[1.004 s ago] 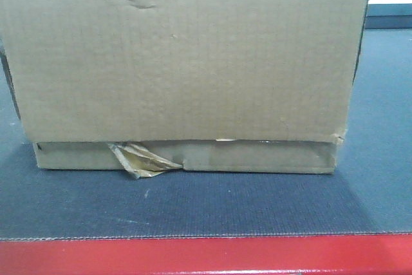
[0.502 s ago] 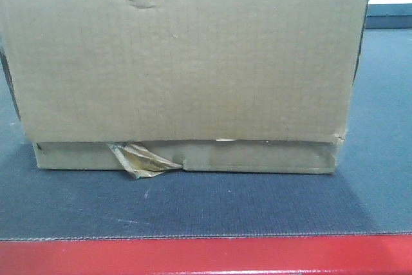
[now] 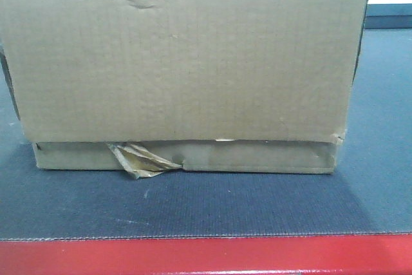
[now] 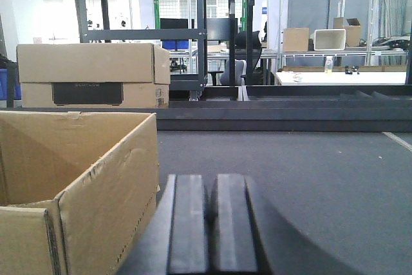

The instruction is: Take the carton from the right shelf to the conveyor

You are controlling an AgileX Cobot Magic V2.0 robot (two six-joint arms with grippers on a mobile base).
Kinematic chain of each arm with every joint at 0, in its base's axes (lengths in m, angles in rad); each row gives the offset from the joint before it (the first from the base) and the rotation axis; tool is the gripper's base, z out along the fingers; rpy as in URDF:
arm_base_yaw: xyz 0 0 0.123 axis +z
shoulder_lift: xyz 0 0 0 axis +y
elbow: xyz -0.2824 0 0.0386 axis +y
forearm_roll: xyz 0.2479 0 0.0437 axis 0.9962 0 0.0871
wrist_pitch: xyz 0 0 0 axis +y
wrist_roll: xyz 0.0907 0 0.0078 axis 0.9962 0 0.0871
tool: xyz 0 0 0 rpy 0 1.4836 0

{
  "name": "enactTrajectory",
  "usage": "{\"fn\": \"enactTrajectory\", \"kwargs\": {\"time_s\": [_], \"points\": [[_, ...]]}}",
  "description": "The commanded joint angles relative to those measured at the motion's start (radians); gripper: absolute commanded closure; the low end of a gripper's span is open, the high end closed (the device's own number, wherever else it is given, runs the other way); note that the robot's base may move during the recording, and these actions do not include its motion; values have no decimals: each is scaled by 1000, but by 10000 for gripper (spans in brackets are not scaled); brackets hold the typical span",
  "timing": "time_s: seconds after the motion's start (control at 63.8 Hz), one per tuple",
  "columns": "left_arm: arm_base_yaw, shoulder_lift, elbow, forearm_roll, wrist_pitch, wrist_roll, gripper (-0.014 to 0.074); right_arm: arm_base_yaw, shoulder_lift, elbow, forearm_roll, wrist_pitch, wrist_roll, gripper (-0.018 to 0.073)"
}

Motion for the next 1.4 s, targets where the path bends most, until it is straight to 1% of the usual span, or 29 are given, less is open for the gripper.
{"fn": "enactTrajectory", "kwargs": {"time_s": [0.0,0.063,0.094,0.125,0.157,0.204,0.267,0.361,1.098,1.129,1.207,1.38], "points": [[4,-50,90,-12,-100,20,599,2,-6,-2,-13,-27,-8,628],[4,-61,159,-12,-168,20,599,2,-6,-2,-13,-27,-8,628],[4,-61,159,-12,-214,20,599,2,-6,-2,-13,-27,-8,628],[4,-61,159,-12,-165,20,599,2,-6,-2,-13,-27,-8,628],[4,-61,159,-12,-153,20,599,2,-6,-2,-13,-26,-8,628],[4,-61,159,-12,-185,20,599,2,-6,-2,-13,-26,-8,628],[4,-61,159,-12,-190,20,599,2,-6,-2,-13,-26,-8,628],[4,-61,159,-12,-228,20,599,2,-6,-2,-13,-26,-8,628],[4,-61,159,-12,-226,20,599,2,-6,-2,-13,-26,-8,628],[4,-61,159,-12,-226,20,599,2,-6,-2,-24,-31,-8,628],[4,-61,159,-12,-226,20,599,-19,-6,4,-35,-17,-8,628],[4,-61,159,-12,-226,20,599,-122,-6,62,-20,-37,-8,628]]}}
